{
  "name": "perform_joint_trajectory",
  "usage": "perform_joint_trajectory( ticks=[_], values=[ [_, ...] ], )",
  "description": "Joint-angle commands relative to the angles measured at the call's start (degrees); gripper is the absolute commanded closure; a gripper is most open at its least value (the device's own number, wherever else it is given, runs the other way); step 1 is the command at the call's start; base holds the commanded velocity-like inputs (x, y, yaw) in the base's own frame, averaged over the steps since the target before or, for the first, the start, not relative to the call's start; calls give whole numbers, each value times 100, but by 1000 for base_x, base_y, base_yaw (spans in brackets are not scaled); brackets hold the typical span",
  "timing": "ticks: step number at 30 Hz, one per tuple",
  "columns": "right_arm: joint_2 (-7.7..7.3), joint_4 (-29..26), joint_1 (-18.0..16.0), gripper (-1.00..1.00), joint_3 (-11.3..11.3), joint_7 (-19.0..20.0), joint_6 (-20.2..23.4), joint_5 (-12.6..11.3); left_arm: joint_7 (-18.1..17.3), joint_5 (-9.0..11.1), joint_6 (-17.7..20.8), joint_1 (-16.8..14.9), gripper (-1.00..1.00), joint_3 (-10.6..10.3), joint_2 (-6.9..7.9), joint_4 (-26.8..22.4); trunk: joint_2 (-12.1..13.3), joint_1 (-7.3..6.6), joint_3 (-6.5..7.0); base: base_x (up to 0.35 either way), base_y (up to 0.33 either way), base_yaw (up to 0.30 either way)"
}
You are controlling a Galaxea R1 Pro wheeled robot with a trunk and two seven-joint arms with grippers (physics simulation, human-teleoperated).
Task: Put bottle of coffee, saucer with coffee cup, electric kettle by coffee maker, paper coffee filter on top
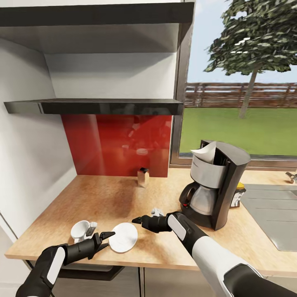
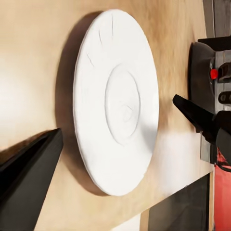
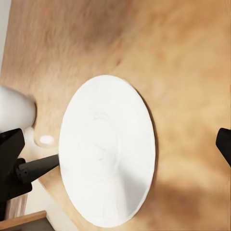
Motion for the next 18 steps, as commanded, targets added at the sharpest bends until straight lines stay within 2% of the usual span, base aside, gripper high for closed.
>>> perform_joint_trajectory(
  ticks=[1, 18],
  values=[
    [0, 3, -7, -100, 7, 21, 9, 18, -30, -83, -11, -5, -100, 12, 0, 1, -13, 5, -14, 46, 44, 0],
    [0, 5, -8, -100, 7, 25, 9, 17, -30, -80, -11, -5, -100, 12, -4, 2, -13, 5, -14, 7, 9, 0]
  ],
)
